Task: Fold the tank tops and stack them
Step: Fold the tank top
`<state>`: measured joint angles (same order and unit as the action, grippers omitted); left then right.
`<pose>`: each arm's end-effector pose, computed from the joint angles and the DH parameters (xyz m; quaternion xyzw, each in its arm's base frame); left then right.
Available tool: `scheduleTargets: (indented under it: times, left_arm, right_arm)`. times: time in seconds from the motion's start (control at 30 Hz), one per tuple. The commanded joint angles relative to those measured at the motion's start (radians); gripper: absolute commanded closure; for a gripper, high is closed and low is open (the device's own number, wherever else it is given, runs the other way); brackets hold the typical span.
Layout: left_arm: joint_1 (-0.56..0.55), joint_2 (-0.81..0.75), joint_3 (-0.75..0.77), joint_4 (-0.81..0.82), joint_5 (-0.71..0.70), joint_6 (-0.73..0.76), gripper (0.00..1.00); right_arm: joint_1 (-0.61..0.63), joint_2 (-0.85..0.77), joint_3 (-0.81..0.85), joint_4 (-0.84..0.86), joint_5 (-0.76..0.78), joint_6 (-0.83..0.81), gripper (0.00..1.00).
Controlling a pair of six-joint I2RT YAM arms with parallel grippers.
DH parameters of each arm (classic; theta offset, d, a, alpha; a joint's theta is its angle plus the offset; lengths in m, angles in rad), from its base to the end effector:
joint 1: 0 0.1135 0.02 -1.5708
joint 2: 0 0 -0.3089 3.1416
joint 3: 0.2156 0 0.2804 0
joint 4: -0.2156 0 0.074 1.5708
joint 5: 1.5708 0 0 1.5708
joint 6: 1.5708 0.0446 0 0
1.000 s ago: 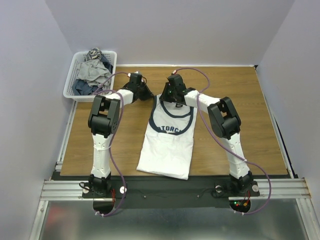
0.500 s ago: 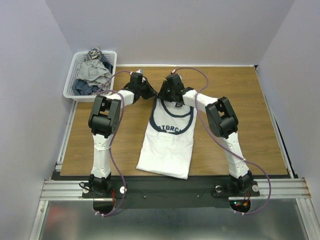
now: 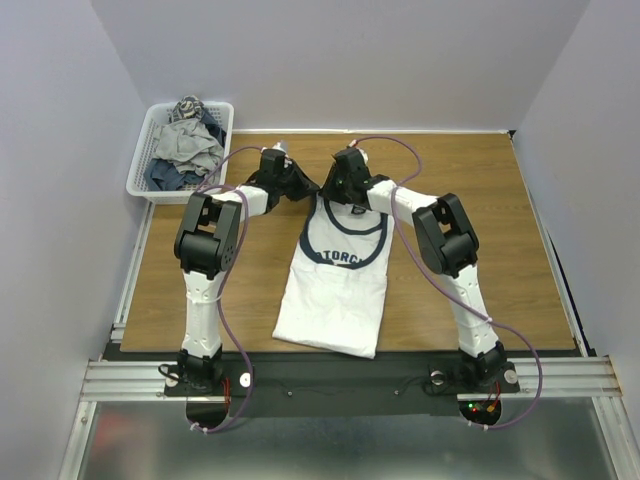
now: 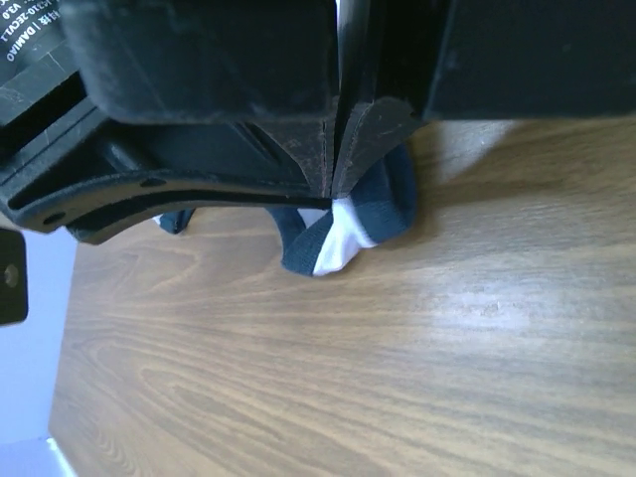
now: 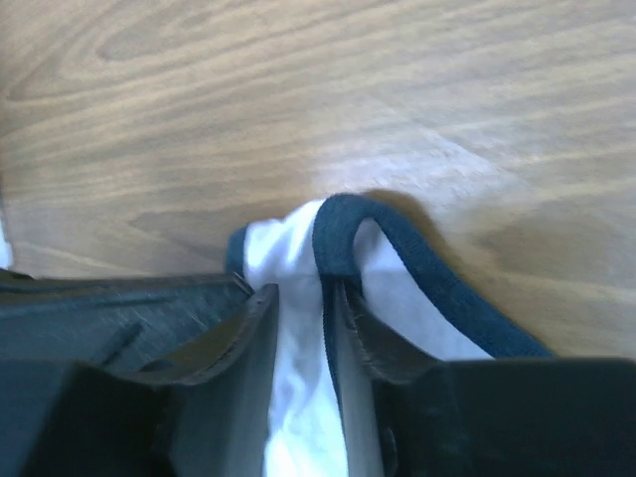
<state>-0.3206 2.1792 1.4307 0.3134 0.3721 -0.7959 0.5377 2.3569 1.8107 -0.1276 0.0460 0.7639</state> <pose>0.5101 -0.1865 0.1758 -0.0984 0.8286 -0.4122 0.3657 0.5133 0.3037 0.1668 0.1116 0.8940 0.2461 0.3574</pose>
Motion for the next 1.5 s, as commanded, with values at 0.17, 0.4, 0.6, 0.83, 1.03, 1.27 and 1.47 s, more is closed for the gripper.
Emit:
scheduleTargets:
  times: [0.17,0.4,0.6,0.83,1.03,1.27,1.47]
  left_arm:
    - [-0.008,-0.078,0.011,0.049,0.025,-0.016,0.90]
    - [0.047,-0.186,-0.036,-0.048,-0.146,-0.048,0.87]
    - [0.103,-0.308,-0.128,-0.132,-0.291,-0.095,0.88]
    - [0.132,-0.488,-0.199,-0.184,-0.314,-0.071,0.87]
    - [0.138,-0.570,-0.275,-0.192,-0.291,-0.051,0.87]
    - [0.138,-0.596,-0.320,-0.174,-0.274,-0.040,0.88]
    - [0.138,-0.595,-0.331,-0.160,-0.263,-0.037,0.88]
  right_arm:
    - [-0.004,-0.142,-0.056,-0.004,0.022,0.002,0.62]
    - [0.024,-0.162,-0.024,-0.009,0.044,-0.095,0.63]
    - [0.090,-0.078,0.131,-0.093,0.152,-0.201,0.65]
    - [0.149,0.114,0.373,-0.211,0.305,-0.311,0.66]
    - [0.166,0.151,0.415,-0.253,0.414,-0.343,0.66]
    - [0.189,0.169,0.426,-0.262,0.523,-0.403,0.66]
    - [0.202,0.153,0.404,-0.262,0.615,-0.426,0.67]
